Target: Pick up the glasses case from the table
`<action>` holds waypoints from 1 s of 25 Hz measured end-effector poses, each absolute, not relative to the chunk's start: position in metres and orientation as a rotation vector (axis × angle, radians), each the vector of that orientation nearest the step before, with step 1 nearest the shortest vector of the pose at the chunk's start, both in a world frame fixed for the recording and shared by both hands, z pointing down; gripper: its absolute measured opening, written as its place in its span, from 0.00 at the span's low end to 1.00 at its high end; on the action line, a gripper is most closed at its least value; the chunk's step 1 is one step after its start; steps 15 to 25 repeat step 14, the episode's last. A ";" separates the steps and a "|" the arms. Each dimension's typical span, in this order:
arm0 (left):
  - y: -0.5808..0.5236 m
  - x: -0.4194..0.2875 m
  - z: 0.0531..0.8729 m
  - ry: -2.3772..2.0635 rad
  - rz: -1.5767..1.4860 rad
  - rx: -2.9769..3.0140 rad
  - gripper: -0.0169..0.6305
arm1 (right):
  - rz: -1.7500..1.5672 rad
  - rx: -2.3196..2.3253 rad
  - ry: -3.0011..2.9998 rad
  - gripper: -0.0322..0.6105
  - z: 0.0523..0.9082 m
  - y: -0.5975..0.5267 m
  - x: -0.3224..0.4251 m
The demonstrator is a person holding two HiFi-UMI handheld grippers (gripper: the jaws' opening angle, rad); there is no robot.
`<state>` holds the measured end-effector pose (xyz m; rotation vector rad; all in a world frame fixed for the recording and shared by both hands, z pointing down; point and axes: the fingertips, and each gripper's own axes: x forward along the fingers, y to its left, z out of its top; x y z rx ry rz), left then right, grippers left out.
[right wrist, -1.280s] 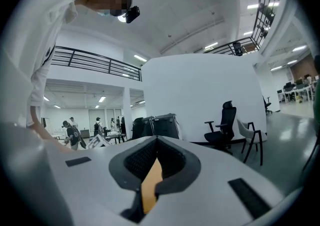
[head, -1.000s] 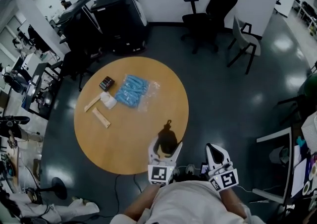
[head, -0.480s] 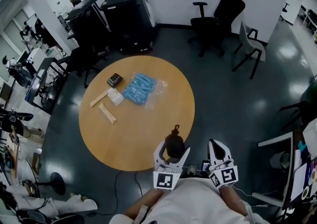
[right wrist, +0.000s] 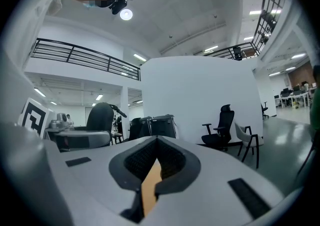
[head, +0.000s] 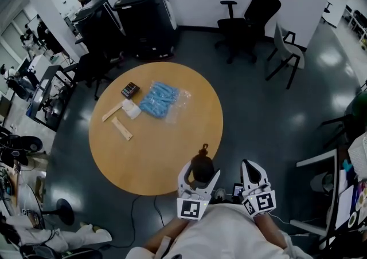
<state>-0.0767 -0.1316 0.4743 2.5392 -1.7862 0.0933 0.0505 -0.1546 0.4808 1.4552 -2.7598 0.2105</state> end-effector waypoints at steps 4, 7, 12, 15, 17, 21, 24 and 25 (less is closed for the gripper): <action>-0.131 -0.074 0.476 -1.782 0.090 2.530 0.59 | 0.208 1.446 -2.760 0.07 0.482 -0.152 0.052; -0.129 -0.074 0.477 -1.782 0.086 2.524 0.59 | 0.207 1.440 -2.761 0.07 0.482 -0.150 0.052; -0.126 -0.072 0.479 -1.774 0.088 2.515 0.59 | 0.207 1.432 -2.761 0.07 0.482 -0.147 0.052; -0.124 -0.072 0.481 -1.769 0.095 2.512 0.59 | 0.210 1.431 -2.758 0.07 0.483 -0.145 0.052; -0.124 -0.072 0.481 -1.769 0.095 2.512 0.59 | 0.210 1.431 -2.758 0.07 0.483 -0.145 0.052; -0.124 -0.072 0.481 -1.769 0.095 2.512 0.59 | 0.210 1.431 -2.758 0.07 0.483 -0.145 0.052; -0.124 -0.072 0.481 -1.769 0.095 2.512 0.59 | 0.210 1.431 -2.758 0.07 0.483 -0.145 0.052; -0.124 -0.072 0.481 -1.769 0.095 2.512 0.59 | 0.210 1.431 -2.758 0.07 0.483 -0.145 0.052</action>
